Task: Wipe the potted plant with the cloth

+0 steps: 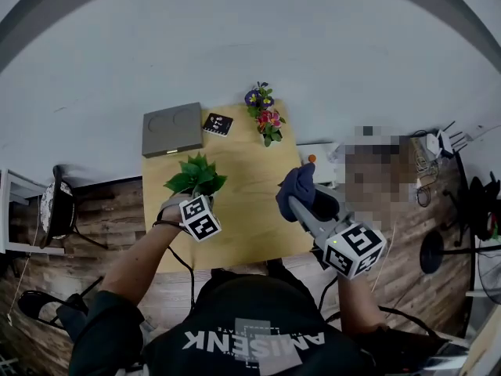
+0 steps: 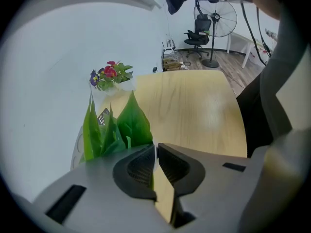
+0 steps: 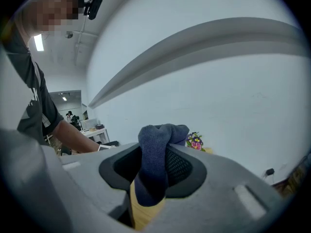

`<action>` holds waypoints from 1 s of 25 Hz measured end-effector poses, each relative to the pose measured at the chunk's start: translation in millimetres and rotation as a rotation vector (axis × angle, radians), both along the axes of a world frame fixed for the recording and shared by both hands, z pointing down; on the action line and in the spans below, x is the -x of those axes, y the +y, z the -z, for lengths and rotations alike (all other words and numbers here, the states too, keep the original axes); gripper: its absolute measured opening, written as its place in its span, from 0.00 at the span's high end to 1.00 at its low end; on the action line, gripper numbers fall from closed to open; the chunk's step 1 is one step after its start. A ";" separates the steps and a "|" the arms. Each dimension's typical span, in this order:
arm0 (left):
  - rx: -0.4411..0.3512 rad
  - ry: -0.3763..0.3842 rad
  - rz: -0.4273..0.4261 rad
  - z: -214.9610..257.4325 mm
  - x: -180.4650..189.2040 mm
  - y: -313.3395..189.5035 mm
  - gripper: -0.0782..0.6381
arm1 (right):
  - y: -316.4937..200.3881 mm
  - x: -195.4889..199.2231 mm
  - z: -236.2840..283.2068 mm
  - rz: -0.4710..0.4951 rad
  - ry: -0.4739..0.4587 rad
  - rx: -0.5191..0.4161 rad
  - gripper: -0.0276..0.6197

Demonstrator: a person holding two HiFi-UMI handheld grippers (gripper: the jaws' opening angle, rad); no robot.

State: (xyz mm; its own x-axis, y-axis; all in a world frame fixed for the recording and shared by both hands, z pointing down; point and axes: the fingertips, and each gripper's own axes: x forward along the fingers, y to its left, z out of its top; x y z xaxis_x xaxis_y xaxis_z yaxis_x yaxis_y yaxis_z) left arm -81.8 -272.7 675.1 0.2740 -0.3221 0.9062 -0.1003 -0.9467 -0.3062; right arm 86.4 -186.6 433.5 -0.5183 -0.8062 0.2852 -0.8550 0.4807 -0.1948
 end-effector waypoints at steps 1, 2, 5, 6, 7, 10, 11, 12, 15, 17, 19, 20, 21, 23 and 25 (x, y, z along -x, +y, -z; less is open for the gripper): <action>0.002 -0.005 -0.007 -3.7 0.5 0.7 0.86 | 0.8 -0.7 -1.6 -0.007 -0.001 0.007 0.75; 0.004 -0.010 -0.015 -6.4 0.8 2.1 0.86 | 1.5 -1.4 -2.6 -0.013 -0.003 0.012 0.75; -0.010 -0.041 -0.070 -13.1 1.4 7.0 0.86 | 2.7 -3.1 -4.9 -0.034 -0.004 0.021 0.75; -0.015 -0.050 -0.083 -14.5 1.9 7.6 0.86 | 2.8 -2.5 -5.8 -0.039 -0.002 0.021 0.75; -0.016 -0.053 -0.086 -15.1 2.3 7.5 0.86 | 2.6 -1.0 -6.1 -0.041 -0.001 0.020 0.75; -0.015 -0.039 -0.075 -14.8 2.7 7.4 0.86 | 3.3 5.9 -2.6 -0.030 -0.011 0.010 0.75; -0.016 -0.035 -0.075 -14.7 2.8 7.6 0.86 | 3.8 7.4 -0.9 -0.027 -0.014 0.006 0.75; -0.018 -0.032 -0.078 -14.6 3.0 7.6 0.86 | 3.9 8.2 0.6 -0.026 -0.016 0.003 0.75; 0.000 -0.027 -0.091 -13.3 3.6 9.0 0.82 | 4.8 7.3 0.0 -0.030 -0.016 0.014 0.75; 0.013 -0.025 -0.102 -11.7 3.4 11.9 0.78 | 6.5 5.4 -2.2 -0.035 -0.016 0.025 0.75; 0.002 -0.034 -0.119 -11.0 4.1 14.9 0.77 | 8.3 4.7 -1.9 -0.031 -0.018 0.026 0.75; -0.006 -0.040 -0.125 -10.8 4.6 16.5 0.76 | 9.1 4.9 -0.8 -0.026 -0.019 0.023 0.75; -0.014 -0.045 -0.127 -10.2 5.1 18.0 0.76 | 9.8 5.8 0.9 -0.018 -0.018 0.018 0.75; -0.028 -0.056 -0.124 -8.3 6.2 19.9 0.77 | 11.4 8.0 3.8 0.001 -0.015 0.011 0.75; -0.039 -0.071 -0.117 -6.2 7.8 21.4 0.77 | 13.1 8.9 6.3 0.015 -0.014 0.005 0.75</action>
